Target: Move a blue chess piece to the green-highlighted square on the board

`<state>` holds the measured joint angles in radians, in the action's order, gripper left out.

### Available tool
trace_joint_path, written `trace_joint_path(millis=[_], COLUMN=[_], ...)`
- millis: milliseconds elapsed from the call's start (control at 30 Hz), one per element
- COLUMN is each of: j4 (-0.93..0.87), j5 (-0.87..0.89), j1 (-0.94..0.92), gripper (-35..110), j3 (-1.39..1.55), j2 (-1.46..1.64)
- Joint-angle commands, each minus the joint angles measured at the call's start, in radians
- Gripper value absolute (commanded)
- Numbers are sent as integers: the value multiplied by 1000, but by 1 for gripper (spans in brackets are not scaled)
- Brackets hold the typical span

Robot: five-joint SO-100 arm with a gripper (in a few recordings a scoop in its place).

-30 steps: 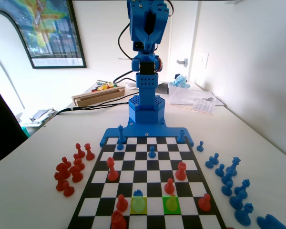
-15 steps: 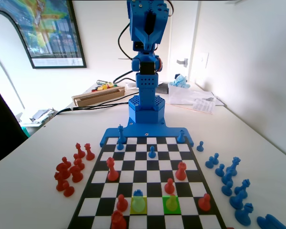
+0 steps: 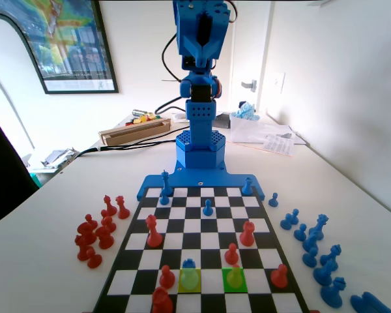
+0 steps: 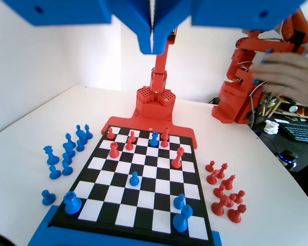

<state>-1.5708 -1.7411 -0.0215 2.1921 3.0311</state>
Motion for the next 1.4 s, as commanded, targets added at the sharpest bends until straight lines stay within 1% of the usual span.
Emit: trace_joint_path(millis=[0,333,433,767,1367], j4=[9,20,66,75,175], j5=[-6,46,77,184,301], j1=[3,31,40,32,2], gripper=[1,1,1,1,1], j3=[-34,-86,-92,-305,-465], j2=[23,-35,-97,-469,-1037])
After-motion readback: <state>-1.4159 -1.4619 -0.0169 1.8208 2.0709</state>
